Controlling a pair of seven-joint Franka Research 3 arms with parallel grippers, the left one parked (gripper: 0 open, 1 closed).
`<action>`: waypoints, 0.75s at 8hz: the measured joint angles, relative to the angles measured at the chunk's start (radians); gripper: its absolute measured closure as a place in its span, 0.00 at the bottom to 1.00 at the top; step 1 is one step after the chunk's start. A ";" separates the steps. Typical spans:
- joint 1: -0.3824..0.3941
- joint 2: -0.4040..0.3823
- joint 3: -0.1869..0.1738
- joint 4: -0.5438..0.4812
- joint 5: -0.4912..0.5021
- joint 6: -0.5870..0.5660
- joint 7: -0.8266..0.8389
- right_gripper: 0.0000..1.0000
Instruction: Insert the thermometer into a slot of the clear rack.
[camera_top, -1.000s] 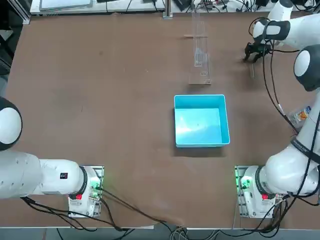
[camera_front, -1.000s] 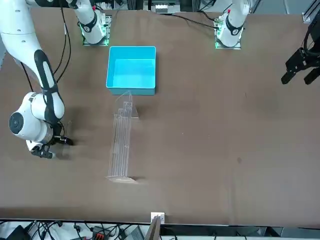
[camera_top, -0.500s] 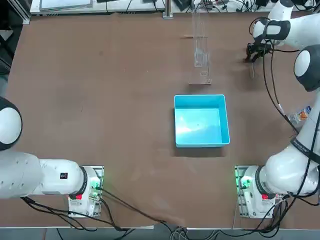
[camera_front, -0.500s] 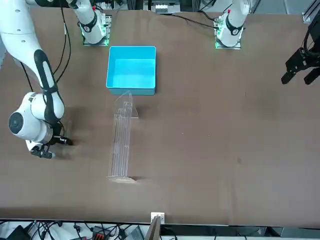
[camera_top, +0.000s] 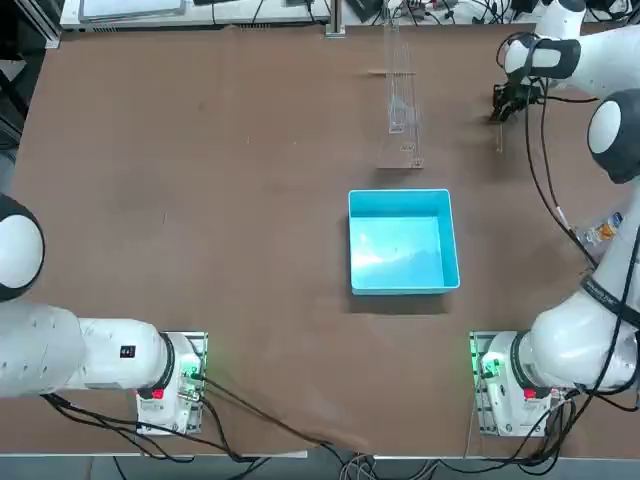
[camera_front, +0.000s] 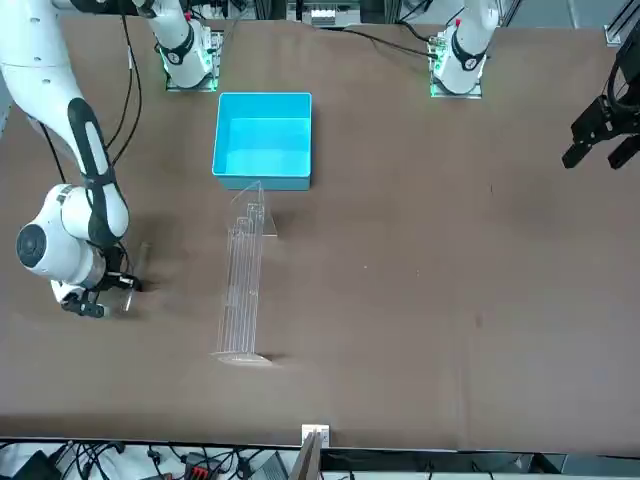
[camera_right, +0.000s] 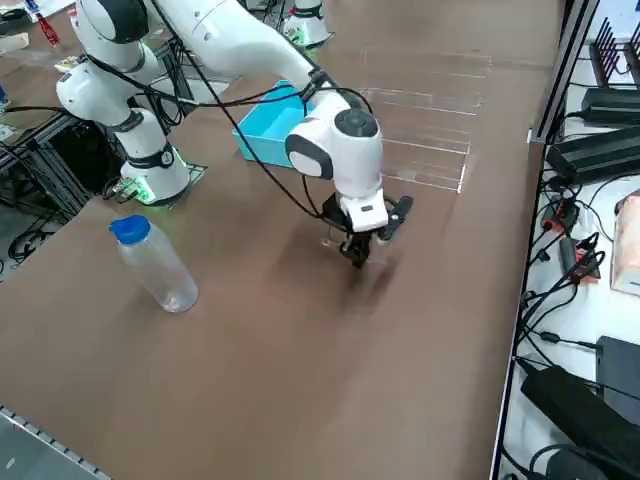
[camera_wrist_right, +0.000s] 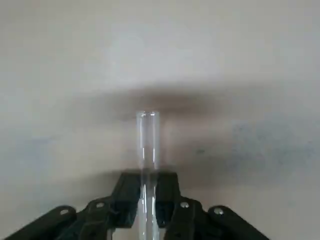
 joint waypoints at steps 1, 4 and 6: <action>0.007 -0.025 0.004 0.011 0.000 -0.033 -0.001 0.78; 0.027 -0.130 0.042 0.028 0.005 -0.152 -0.006 0.78; 0.039 -0.174 0.120 0.028 0.028 -0.186 0.009 0.78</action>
